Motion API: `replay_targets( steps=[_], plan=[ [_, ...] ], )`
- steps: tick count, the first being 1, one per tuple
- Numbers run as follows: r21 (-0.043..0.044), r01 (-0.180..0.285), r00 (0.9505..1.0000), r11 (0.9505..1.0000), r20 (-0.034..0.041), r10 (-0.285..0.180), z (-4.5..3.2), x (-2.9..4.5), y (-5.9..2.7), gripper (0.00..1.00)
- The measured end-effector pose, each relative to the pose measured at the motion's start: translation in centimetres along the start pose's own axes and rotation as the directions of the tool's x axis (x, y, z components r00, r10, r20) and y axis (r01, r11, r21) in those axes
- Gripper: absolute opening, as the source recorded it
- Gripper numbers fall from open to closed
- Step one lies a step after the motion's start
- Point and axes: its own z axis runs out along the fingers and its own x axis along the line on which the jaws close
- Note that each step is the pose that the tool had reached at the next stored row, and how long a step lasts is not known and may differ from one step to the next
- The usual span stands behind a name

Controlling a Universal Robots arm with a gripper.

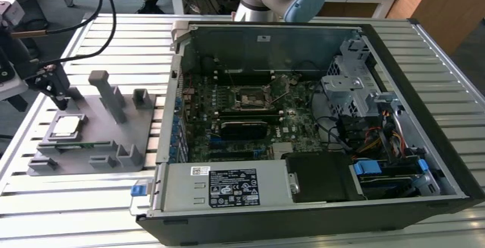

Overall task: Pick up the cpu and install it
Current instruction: 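Pick up the cpu and move it towards the insertion slot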

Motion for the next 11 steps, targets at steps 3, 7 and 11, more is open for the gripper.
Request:
replay_targets(
  steps=[3, 7, 11],
  plan=[
    [0.0, 0.0, 1.0, 1.0, -0.0001, 0.0, 0.15, 0.0, 0.0, 0.73],
    [0.0, 0.0, 1.0, 1.0, -0.0001, 0.0, 0.25, 0.0, -0.01, 0.73],
    [0.0, -0.003, 1.0, 1.0, 0.0, 0.003, 0.32, -0.01, -0.01, 0.73]
  ],
)
